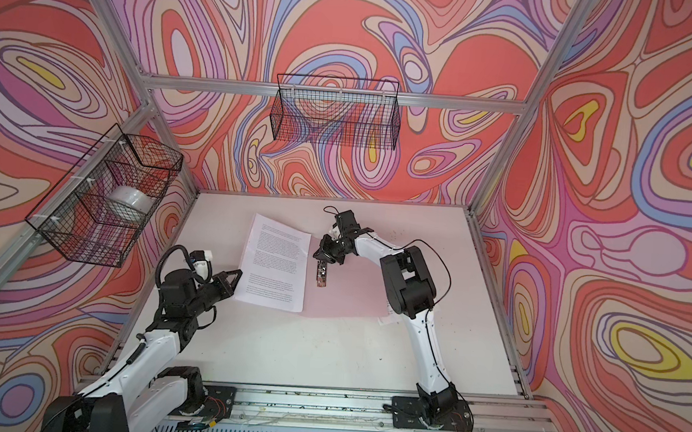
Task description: Put the files into the folder
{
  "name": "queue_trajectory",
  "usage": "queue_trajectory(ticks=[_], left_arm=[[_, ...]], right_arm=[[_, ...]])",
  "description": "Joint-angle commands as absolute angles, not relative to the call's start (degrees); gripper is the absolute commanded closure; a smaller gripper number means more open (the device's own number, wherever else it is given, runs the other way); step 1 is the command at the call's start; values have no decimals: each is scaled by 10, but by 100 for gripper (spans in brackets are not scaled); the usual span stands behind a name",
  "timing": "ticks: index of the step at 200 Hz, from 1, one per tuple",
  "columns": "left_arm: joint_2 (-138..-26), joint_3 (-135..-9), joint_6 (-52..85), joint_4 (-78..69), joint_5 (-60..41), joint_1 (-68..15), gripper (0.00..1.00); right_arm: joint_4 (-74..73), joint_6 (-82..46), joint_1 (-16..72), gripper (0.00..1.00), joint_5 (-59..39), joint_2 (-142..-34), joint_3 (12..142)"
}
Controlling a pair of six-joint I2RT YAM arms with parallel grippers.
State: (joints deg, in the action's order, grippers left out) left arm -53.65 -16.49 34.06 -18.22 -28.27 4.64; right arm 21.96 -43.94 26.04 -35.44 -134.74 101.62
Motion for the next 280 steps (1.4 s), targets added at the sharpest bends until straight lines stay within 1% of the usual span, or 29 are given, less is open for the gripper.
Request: queue_trajectory(ticks=[1, 17, 37, 60, 69, 72, 82, 83, 91, 96, 104, 108, 123, 137, 160, 196, 235, 245, 280], left_arm=[[-532, -163, 326, -182, -282, 49, 100], [-531, -167, 328, -179, -285, 49, 100], [-514, -170, 324, -162, -267, 49, 100], [-484, -178, 324, -135, -212, 49, 100], [-477, -189, 322, -121, -191, 49, 99], [-476, -194, 321, -117, -185, 49, 94], [-477, -210, 321, -103, -171, 49, 61], [-477, -213, 321, -101, -169, 49, 59], [-480, -228, 324, -86, -154, 49, 36], [-480, -239, 330, -72, -142, 49, 20], [-479, -254, 339, -51, -125, 49, 4], [-476, -260, 342, -43, -119, 49, 0], [-462, -282, 355, -18, -102, 49, 0], [-443, -301, 358, 6, -99, 49, 0], [-420, -329, 363, 22, -115, 49, 0], [-415, -329, 374, 14, -156, 48, 0], [-426, -301, 394, -23, -194, 32, 0], [-428, -275, 398, -28, -196, 25, 0], [-447, -253, 409, -58, -198, -10, 0]], right_arm=[[216, -450, 249, 84, -370, -1329, 1032], [216, -448, 234, 83, -376, -1297, 1013], [219, -431, 206, 81, -370, -1235, 949], [261, -358, 177, 70, -338, -1163, 865], [289, -327, 172, 66, -312, -1138, 840], [298, -317, 172, 64, -298, -1129, 832], [316, -294, 172, 58, -253, -1097, 807], [318, -293, 172, 58, -249, -1094, 804], [323, -283, 172, 53, -215, -1067, 783], [329, -277, 172, 52, -191, -1053, 774], [343, -266, 172, 52, -152, -1035, 765], [347, -261, 172, 52, -132, -1029, 761], [367, -242, 172, 52, -51, -1018, 752], [362, -232, 172, 52, -1, -1019, 736], [350, -232, 172, 52, 30, -1020, 718], [301, -253, 172, 53, 0, -1030, 686], [264, -268, 178, 56, -76, -1050, 683], [271, -264, 189, 56, -75, -1061, 696], [284, -260, 235, 58, -66, -1094, 735]])
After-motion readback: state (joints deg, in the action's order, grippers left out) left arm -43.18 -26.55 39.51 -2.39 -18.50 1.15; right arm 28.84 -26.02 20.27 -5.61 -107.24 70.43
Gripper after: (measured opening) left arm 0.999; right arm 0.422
